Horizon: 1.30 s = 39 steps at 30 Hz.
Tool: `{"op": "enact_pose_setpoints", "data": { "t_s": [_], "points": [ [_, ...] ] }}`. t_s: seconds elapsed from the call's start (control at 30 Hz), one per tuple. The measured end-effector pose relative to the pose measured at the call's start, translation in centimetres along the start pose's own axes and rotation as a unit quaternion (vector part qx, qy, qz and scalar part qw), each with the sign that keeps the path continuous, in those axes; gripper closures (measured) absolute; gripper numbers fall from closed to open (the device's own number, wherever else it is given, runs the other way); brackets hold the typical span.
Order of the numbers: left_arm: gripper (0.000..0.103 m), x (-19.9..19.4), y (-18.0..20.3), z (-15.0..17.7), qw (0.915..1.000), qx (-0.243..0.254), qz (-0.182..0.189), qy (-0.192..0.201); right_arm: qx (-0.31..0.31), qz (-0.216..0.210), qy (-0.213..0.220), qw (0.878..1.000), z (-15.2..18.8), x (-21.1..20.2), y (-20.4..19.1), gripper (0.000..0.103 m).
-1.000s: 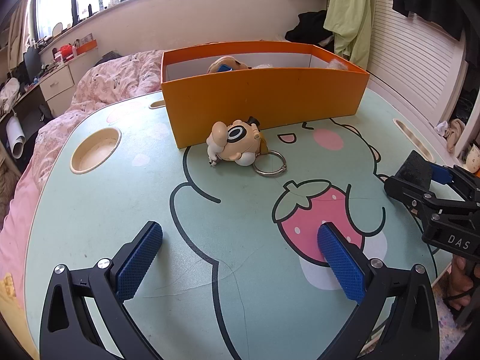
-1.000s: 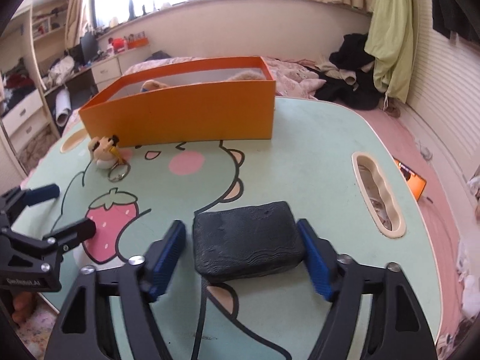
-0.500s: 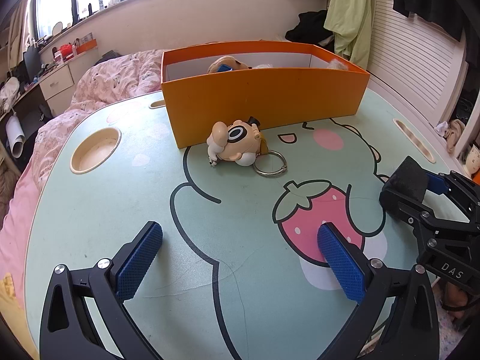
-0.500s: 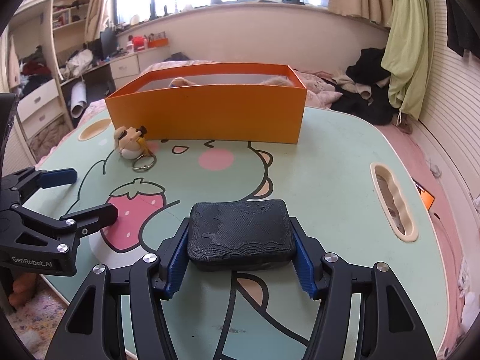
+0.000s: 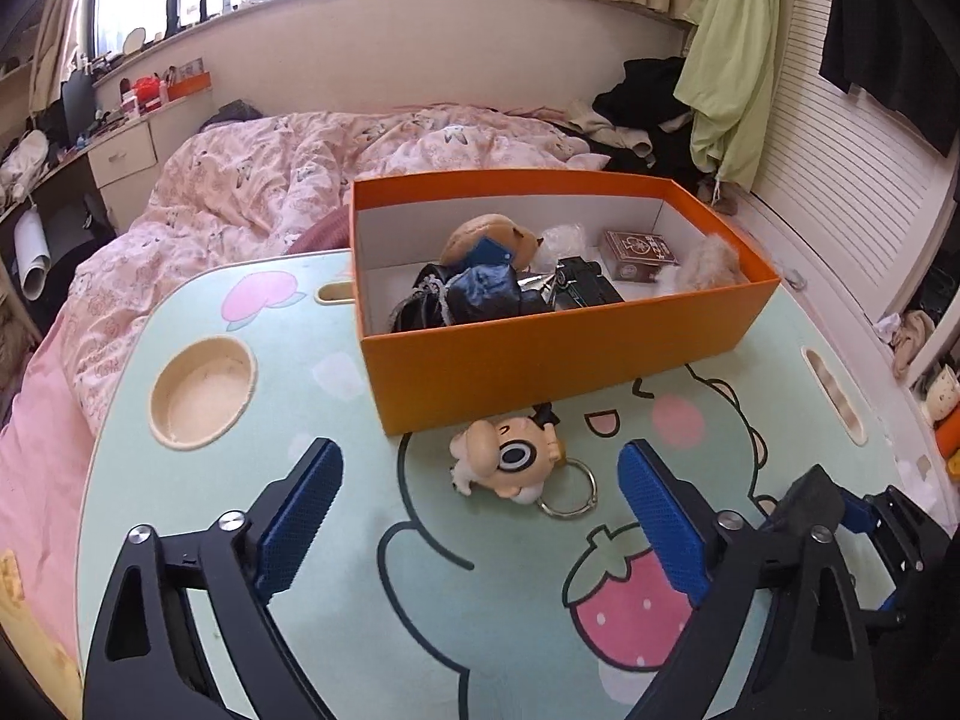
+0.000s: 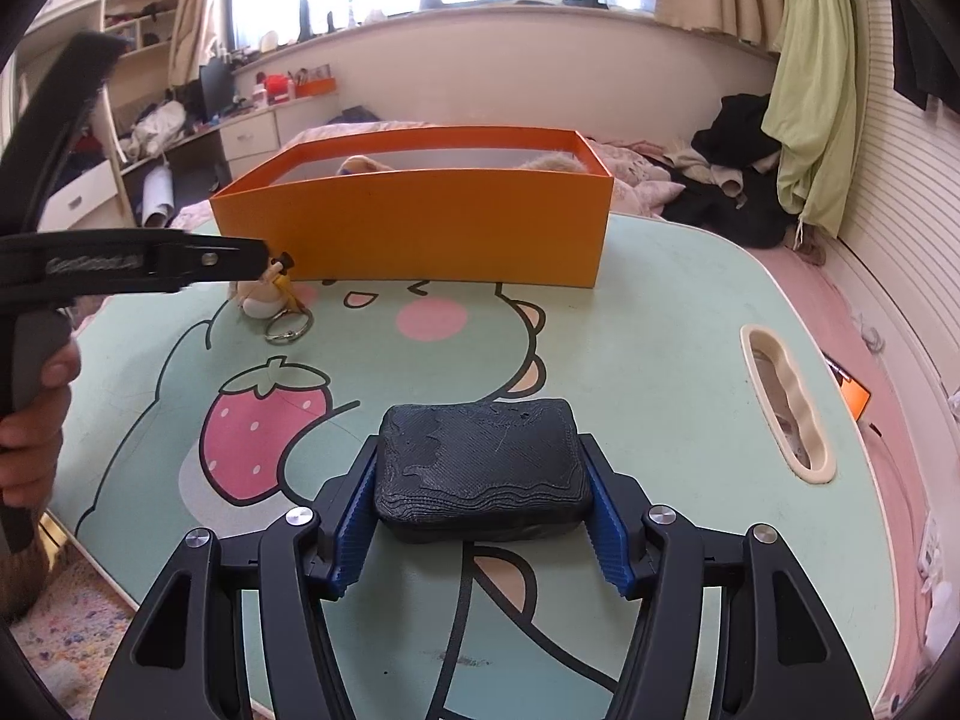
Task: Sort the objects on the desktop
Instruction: 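Grasp the figurine keychain with the left gripper while the right holds the case, then lower the black case and figurine into the orange box while opening both grippers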
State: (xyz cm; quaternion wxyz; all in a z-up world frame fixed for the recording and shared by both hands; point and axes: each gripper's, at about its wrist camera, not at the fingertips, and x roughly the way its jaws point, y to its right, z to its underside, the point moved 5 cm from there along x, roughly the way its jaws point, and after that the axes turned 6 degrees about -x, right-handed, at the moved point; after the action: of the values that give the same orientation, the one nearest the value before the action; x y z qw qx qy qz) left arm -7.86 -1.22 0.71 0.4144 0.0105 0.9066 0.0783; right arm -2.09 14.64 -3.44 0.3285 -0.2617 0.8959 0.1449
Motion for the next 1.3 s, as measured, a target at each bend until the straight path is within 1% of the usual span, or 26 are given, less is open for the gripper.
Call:
{"op": "enact_pose_setpoints", "data": {
  "t_s": [0.03, 0.1, 0.13, 0.17, 0.2, 0.23, 0.27, 0.37, 0.5, 0.57, 0.7, 0.77, 0.83, 0.93, 1.03, 1.13, 1.17, 1.23, 1.3],
  "points": [
    [0.023, 0.7, 0.3, 0.0, 0.9999, 0.002, 0.002, -0.013, 0.000, 0.000, 0.000, 1.000, 0.0, 0.0, 0.0, 0.042],
    [0.035, 2.0, 1.0, 0.0, 0.9995, 0.009, 0.001, -0.032, 0.000, 0.000, 0.000, 1.000, 0.0, 0.0, 0.0, 0.042],
    [0.038, 2.5, 1.3, 0.2, 0.9993, 0.011, 0.000, -0.037, 0.000, 0.000, 0.000, 1.000, 0.0, 0.0, 0.0, 0.042],
    [0.044, 2.9, 1.5, 0.4, 0.9990, 0.011, -0.002, -0.042, 0.000, 0.000, 0.000, 1.000, 0.0, 0.0, 0.0, 0.042],
    [0.054, 3.2, 1.6, 0.6, 0.9990, 0.013, -0.007, -0.042, 0.000, 0.000, 0.000, 1.000, 0.0, 0.0, 0.0, 0.042],
    [0.059, 3.2, 1.7, 0.7, 0.9991, 0.016, -0.013, -0.036, 0.000, 0.000, 0.000, 1.000, 0.0, 0.0, 0.0, 0.042],
    [0.060, 3.1, 1.7, 0.8, 0.9993, 0.016, -0.012, -0.033, 0.000, 0.000, 0.000, 1.000, 0.0, 0.0, 0.0, 0.042],
    [0.060, 2.0, 1.6, 1.3, 0.9995, 0.008, 0.016, -0.025, 0.000, 0.000, 0.000, 1.000, 0.0, 0.0, 0.0, 0.042],
    [0.060, -0.9, 1.2, 1.7, 0.9996, 0.014, 0.019, 0.015, 0.000, 0.001, 0.000, 1.000, 0.0, 0.0, 0.0, 0.042],
    [0.060, -2.1, 1.0, 1.6, 0.9993, 0.011, 0.027, 0.026, -0.001, 0.000, 0.000, 1.000, 0.0, 0.0, 0.1, 0.043],
    [0.060, -4.4, 0.7, 0.5, 0.9980, 0.009, 0.038, 0.049, -0.001, -0.010, -0.004, 1.000, -0.3, 0.0, 0.0, 0.043],
    [0.060, -5.2, 0.7, -0.4, 0.9971, 0.009, 0.044, 0.061, 0.005, -0.017, 0.003, 1.000, -1.0, -0.3, 0.1, 0.043],
    [0.060, -5.9, 1.0, -1.3, 0.9964, 0.011, 0.048, 0.070, 0.016, -0.029, 0.014, 0.999, -2.3, -0.8, 0.4, 0.043],
    [0.060, -6.3, 1.4, -2.9, 0.9955, 0.018, 0.046, 0.080, 0.023, -0.048, 0.032, 0.998, -5.2, -1.4, 0.7, 0.043],
    [0.060, -6.1, 1.7, -4.9, 0.9952, 0.021, 0.046, 0.084, 0.018, -0.046, 0.046, 0.998, -8.7, -1.1, 1.1, 0.043],
    [0.060, -5.0, 2.0, -7.1, 0.9957, 0.021, 0.043, 0.080, 0.016, -0.043, 0.049, 0.998, -12.5, 0.4, 1.4, 0.043],
    [0.060, -4.4, 2.0, -7.8, 0.9960, 0.022, 0.039, 0.077, 0.015, -0.042, 0.047, 0.998, -13.6, 1.0, 1.5, 0.043],
    [0.060, -3.0, 2.0, -9.2, 0.9966, 0.024, 0.017, 0.077, 0.018, -0.028, 0.039, 0.999, -15.7, 3.1, 2.0, 0.043],
    [0.060, -1.6, 1.7, -10.1, 0.9963, 0.020, -0.008, 0.084, 0.028, -0.024, 0.026, 0.999, -16.7, 4.8, 2.5, 0.043]
  ]
}}
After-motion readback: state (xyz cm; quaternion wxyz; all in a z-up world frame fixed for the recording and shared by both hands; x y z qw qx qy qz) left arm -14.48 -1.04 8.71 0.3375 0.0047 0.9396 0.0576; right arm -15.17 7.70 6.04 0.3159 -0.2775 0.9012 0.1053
